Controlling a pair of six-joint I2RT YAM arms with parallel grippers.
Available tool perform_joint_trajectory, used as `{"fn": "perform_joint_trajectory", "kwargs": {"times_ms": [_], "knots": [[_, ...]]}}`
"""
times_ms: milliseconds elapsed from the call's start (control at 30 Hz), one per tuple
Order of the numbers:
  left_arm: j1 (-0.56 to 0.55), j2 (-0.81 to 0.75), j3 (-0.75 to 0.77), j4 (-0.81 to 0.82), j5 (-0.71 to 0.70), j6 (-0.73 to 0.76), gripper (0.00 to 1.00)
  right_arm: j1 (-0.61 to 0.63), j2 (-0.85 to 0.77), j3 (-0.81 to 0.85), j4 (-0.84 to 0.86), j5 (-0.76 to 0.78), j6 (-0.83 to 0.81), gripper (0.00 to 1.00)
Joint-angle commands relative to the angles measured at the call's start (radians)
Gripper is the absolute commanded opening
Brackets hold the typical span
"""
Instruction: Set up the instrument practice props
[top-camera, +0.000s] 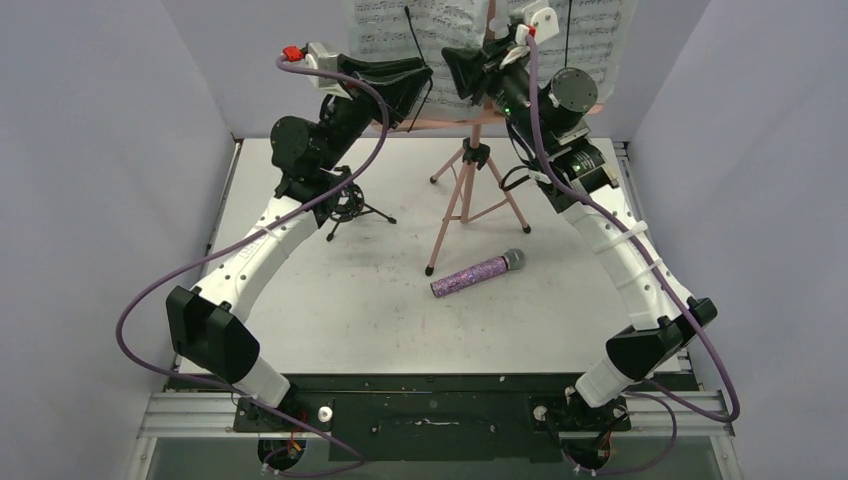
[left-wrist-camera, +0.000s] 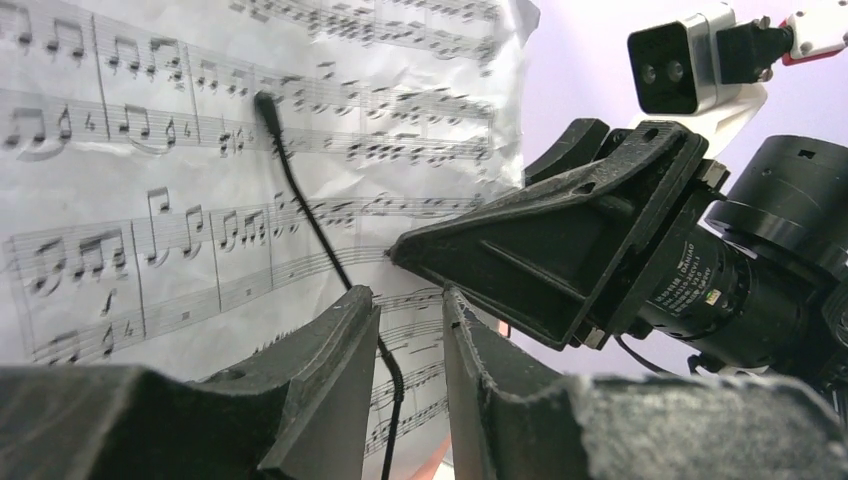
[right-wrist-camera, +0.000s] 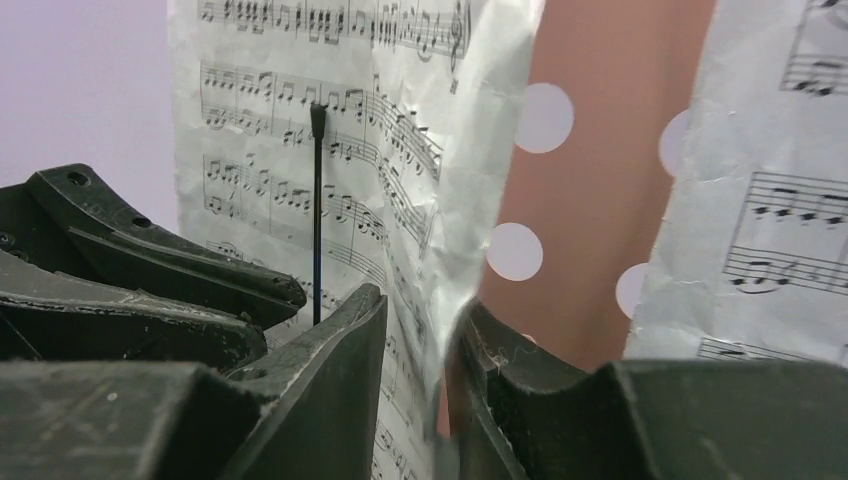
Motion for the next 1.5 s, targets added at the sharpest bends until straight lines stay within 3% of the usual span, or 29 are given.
{"fn": "perform_joint_trajectory", "kwargs": {"times_ms": [0, 300, 800, 1167, 1367, 1467], "knots": [[-0.006, -0.057, 0.003, 0.064, -0.032, 0.014, 0.29, 0.005, -0.077, 0.001, 0.04, 0.044, 0.014, 0.29], [-0.005, -0.061, -0.008, 0.056, -0.039, 0.011, 0.35, 0.005, -0.105, 0.0, 0.038, 0.103, 0.025, 0.3], [-0.007, -0.088, -0.032, 0.033, -0.045, 0.026, 0.45, 0.005, -0.073, 0.044, 0.033, 0.157, 0.042, 0.14], [-0.003, -0.144, -0.099, 0.012, -0.065, 0.063, 0.56, 0.004, -0.049, 0.075, 0.049, 0.164, 0.061, 0.13], [0.005, -0.168, -0.128, 0.007, -0.07, 0.072, 0.59, 0.006, -0.096, 0.014, 0.07, 0.19, 0.054, 0.19], [0.008, -0.176, -0.139, 0.008, -0.071, 0.074, 0.61, 0.005, -0.118, -0.012, 0.081, 0.206, 0.049, 0.32]]}}
